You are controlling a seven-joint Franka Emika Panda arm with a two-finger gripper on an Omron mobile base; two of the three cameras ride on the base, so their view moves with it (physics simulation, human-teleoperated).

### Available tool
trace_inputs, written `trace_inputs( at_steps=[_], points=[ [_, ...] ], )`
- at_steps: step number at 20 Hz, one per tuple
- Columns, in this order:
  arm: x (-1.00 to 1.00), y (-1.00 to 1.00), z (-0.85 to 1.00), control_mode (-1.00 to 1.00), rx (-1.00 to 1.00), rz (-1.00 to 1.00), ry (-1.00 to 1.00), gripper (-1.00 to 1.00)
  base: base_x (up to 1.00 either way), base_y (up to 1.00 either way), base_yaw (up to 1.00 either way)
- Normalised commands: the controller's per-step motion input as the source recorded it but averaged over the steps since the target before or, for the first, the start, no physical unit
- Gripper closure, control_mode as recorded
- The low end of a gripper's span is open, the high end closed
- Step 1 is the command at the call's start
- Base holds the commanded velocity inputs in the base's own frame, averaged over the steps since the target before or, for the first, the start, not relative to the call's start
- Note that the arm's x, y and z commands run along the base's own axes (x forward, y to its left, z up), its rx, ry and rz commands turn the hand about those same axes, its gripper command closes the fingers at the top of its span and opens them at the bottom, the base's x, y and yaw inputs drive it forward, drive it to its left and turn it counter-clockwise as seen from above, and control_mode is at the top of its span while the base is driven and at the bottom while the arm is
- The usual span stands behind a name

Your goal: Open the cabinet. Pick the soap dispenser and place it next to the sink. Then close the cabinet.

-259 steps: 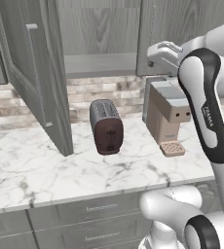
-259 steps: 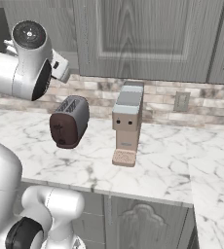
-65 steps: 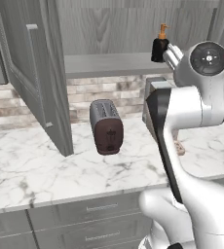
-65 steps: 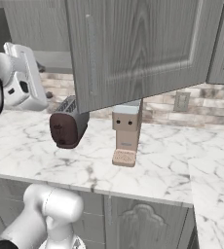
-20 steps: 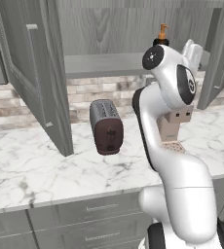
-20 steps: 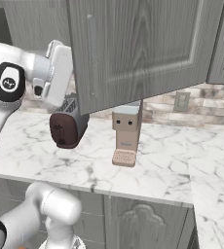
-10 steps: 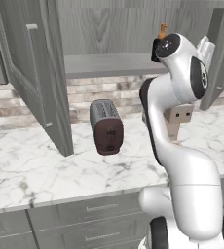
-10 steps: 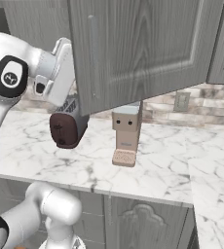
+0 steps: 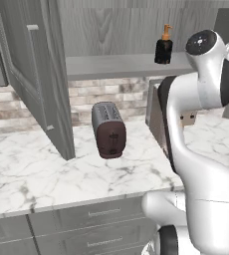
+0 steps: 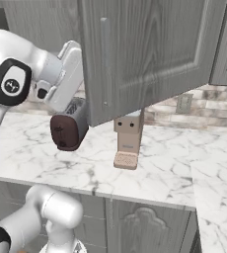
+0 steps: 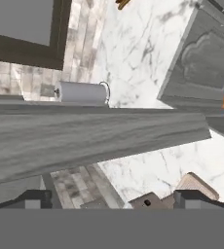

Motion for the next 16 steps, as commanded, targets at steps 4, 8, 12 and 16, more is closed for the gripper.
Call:
trace_inputs(
  at_steps=[4, 8, 12, 16],
  points=[
    [-0.17, -0.33, -0.06, -1.0, 0.13, -0.09, -0.17, -1.0, 0.0, 0.0, 0.0],
    [-0.1, -0.51, -0.02, -1.0, 0.11, -0.08, -0.13, -1.0, 0.0, 0.0, 0.0],
    [-0.12, -0.53, 0.0, -1.0, 0.08, -0.09, -0.14, -1.0, 0.0, 0.0, 0.0],
    [-0.13, -0.53, 0.0, -1.0, 0.07, -0.09, -0.14, -1.0, 0.0, 0.0, 0.0]
  ],
)
